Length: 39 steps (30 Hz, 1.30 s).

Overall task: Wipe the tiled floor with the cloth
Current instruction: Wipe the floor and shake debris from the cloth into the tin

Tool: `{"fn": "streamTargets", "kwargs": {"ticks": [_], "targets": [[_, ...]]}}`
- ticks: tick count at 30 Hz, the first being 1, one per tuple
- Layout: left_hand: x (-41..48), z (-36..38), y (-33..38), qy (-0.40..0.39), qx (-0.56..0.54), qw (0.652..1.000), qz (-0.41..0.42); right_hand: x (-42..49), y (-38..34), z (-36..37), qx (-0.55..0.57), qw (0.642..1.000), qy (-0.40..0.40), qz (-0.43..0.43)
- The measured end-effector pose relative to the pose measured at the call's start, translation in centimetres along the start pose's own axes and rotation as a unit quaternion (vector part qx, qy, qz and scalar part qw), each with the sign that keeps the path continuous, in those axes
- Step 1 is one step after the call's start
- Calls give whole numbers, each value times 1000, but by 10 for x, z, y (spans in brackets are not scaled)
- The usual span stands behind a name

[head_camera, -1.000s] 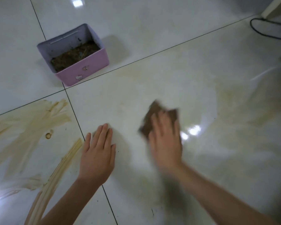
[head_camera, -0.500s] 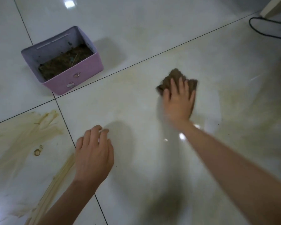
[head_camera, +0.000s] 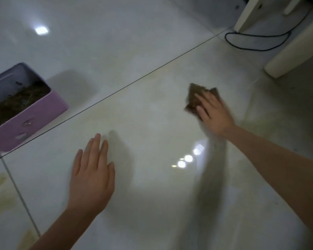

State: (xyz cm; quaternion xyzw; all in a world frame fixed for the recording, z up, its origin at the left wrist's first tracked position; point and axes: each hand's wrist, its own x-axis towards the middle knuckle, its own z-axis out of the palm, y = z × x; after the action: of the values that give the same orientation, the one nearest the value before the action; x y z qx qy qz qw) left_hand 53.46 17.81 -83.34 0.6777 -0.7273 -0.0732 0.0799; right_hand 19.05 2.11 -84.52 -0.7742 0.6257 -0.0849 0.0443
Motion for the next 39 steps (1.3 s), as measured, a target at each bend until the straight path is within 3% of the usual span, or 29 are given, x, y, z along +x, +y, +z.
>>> {"fn": "streamTargets", "kwargs": {"ticks": [3,5,8,10,12,13,16,19,22,24,27,29,31,33,36,39], "targets": [[21,7,23,-16,-1,1000,19,-2,-23,7,12,980,27,196],[34,12,39,-22,-7,999,30,-30,-68,18,34,978,51,200],[58,19,58,-12,-7,998,56,-111,-127,25,60,998,-3,-24],[73,25,67,-2,0,997,80,-133,-112,17,75,970,-94,-210],[86,31,74,6,6,995,99,-108,-56,11,65,946,-86,-307],[93,34,77,6,8,994,106,-88,-25,8,59,955,-73,-280],[112,42,91,-6,14,993,114,-21,71,-7,25,999,-5,-44],[126,49,112,-21,25,992,120,23,122,-14,-7,992,-15,122],[141,53,133,-33,27,991,130,24,90,-8,0,974,40,223],[153,56,148,-34,18,991,128,-15,44,5,12,985,60,162],[164,63,163,-41,16,993,114,-98,-14,9,69,995,-2,-66],[165,68,164,-33,24,994,106,-105,3,4,79,977,-62,-187],[166,71,164,-25,21,994,108,-71,38,-2,86,963,-73,-245],[167,73,162,-19,18,993,114,-19,76,-2,56,974,-48,-214],[167,74,163,-25,22,993,112,47,152,-14,15,1000,-9,-22],[167,70,164,-36,30,993,107,57,219,-37,4,993,-25,116]]}}
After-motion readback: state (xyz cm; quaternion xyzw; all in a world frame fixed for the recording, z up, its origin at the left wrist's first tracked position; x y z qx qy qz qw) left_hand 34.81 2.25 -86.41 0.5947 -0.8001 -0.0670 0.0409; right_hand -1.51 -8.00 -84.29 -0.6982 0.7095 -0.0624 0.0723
